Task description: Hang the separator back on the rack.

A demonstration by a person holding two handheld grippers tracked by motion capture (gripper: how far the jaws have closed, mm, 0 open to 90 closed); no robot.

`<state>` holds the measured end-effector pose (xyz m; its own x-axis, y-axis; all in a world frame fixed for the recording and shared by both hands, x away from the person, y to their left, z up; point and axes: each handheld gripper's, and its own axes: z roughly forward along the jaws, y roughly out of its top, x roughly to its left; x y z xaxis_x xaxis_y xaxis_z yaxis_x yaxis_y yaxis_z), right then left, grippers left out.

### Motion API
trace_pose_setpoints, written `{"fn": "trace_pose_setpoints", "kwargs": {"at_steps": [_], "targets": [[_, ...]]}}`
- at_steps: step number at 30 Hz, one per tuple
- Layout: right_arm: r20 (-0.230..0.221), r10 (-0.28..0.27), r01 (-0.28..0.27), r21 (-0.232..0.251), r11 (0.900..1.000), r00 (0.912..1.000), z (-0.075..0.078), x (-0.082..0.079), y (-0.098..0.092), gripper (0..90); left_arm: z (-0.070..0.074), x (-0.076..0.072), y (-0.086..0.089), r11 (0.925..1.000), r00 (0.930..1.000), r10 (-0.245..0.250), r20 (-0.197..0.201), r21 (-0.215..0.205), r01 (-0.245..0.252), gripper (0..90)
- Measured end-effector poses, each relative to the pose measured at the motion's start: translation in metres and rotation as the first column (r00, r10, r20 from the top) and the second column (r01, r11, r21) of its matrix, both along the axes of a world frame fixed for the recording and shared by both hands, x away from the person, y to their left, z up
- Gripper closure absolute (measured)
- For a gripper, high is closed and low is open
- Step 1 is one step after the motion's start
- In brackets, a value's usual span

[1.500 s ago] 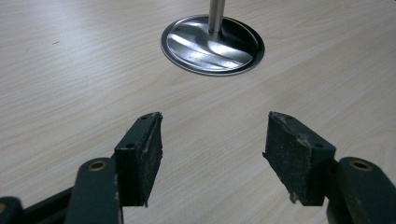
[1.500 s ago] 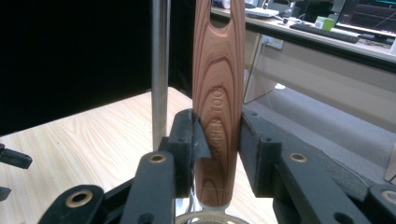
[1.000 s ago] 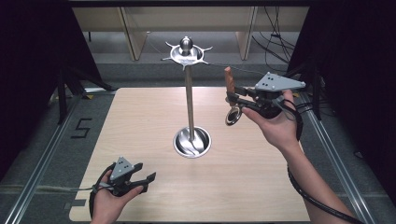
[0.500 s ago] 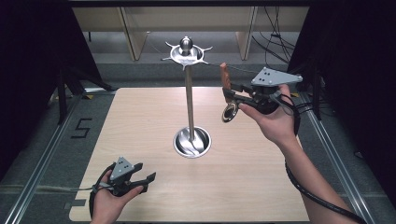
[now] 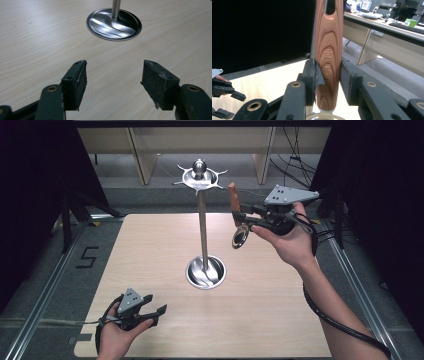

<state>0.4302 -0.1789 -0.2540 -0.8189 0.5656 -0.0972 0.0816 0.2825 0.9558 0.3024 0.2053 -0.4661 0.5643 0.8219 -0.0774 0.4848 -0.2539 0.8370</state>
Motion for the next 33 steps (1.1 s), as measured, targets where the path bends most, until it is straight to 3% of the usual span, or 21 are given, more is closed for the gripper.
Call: {"fn": "trace_pose_setpoints", "kwargs": {"at_steps": [2, 3, 4, 10, 11, 15, 18, 25, 29, 33], "targets": [[-0.013, 0.003, -0.003, 0.006, 1.0, 0.9999, 0.0, 0.0, 0.002, 68.6, 0.0, 0.0, -0.001, 0.9999, 1.0, 0.006, -0.007, -0.009, -0.006, 35.8], [0.002, 0.005, -0.005, -0.002, 1.0, 1.0, 0.001, 0.0, 0.002, 68.6, 0.0, 0.0, 0.001, 0.9999, 1.0, -0.004, -0.003, 0.017, 0.004, 35.9], [-0.009, 0.013, -0.013, 0.002, 1.0, 0.9999, 0.001, 0.0, 0.003, 68.6, 0.0, 0.0, 0.0, 1.0, 1.0, 0.0, -0.001, 0.002, 0.0, 35.9], [-0.025, 0.015, -0.015, -0.002, 1.0, 0.9996, 0.001, 0.002, 0.007, 68.6, 0.0, 0.0, 0.0, 1.0, 1.0, 0.002, -0.001, 0.002, -0.002, 35.9], [-0.024, 0.023, -0.023, -0.005, 1.0, 0.9995, 0.001, 0.003, 0.007, 68.6, 0.001, 0.0, 0.001, 0.9999, 1.0, -0.003, -0.002, 0.015, 0.003, 35.9], [-0.011, 0.019, -0.02, -0.013, 1.0, 0.9998, 0.001, 0.005, 0.008, 68.6, 0.0, -0.001, -0.001, 1.0, 1.0, 0.004, 0.0, 0.002, -0.004, 35.8], [-0.034, 0.019, -0.02, -0.01, 1.0, 0.9992, 0.002, 0.005, 0.009, 68.6, 0.0, 0.0, -0.001, 1.0, 1.0, -0.002, 0.0, -0.001, 0.002, 35.9], [-0.028, 0.024, -0.025, -0.017, 1.0, 0.9993, 0.001, 0.009, 0.012, 68.6, 0.0, -0.001, -0.002, 1.0, 1.0, 0.0, 0.002, 0.0, 0.0, 35.8], [-0.049, 0.021, -0.021, -0.018, 1.0, 0.9986, 0.001, 0.01, 0.015, 68.5, 0.0, 0.0, -0.002, 1.0, 1.0, -0.004, 0.003, -0.004, 0.004, 35.9], [-0.034, 0.025, -0.026, -0.028, 0.999, 0.9991, 0.001, 0.013, 0.018, 68.5, 0.0, -0.001, -0.002, 1.0, 1.0, -0.005, 0.001, -0.001, 0.005, 35.9]]}}
